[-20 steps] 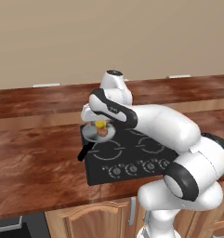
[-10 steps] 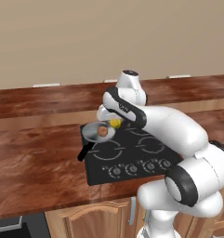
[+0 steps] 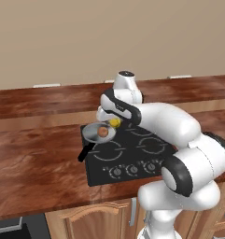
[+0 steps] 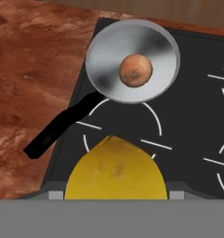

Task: Put the lemon and onion in the pan. Then turn on the rear left burner and set the heat to medium.

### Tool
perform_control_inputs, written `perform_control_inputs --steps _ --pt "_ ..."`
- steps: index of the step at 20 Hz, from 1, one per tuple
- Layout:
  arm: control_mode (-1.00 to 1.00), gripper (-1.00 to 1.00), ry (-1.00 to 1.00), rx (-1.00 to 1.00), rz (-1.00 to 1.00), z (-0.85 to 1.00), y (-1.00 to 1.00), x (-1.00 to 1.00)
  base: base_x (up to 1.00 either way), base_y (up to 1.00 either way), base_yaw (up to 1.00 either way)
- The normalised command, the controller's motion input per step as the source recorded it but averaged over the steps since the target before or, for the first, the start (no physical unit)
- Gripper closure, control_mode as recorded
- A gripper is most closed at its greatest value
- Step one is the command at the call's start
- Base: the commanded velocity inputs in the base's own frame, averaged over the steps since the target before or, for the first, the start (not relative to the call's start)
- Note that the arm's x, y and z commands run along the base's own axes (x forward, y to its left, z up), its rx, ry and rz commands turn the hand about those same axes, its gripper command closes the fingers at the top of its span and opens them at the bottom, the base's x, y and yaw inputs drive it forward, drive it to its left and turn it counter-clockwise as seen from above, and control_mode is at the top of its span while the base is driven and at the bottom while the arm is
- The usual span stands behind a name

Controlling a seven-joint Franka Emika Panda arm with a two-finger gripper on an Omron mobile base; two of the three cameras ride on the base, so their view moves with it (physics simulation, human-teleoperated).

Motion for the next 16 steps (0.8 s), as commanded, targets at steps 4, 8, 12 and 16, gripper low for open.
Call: perform_control_inputs --steps 4,8,12,16 --pt "-1.0 1.0 0.0 0.0 -0.03 -0.16 0.0 0.23 0.0 0.0 0.0" --pt "-1.0 1.0 0.0 0.0 -0.03 -0.28 0.0 0.24 0.0 0.0 0.0" --pt "-1.0 1.0 0.0 0.0 -0.01 -0.46 0.04 0.13 0.0 0.0 0.0" --pt "-1.0 1.0 0.0 0.0 0.0 -0.36 0.08 0.04 0.0 0.0 0.0"
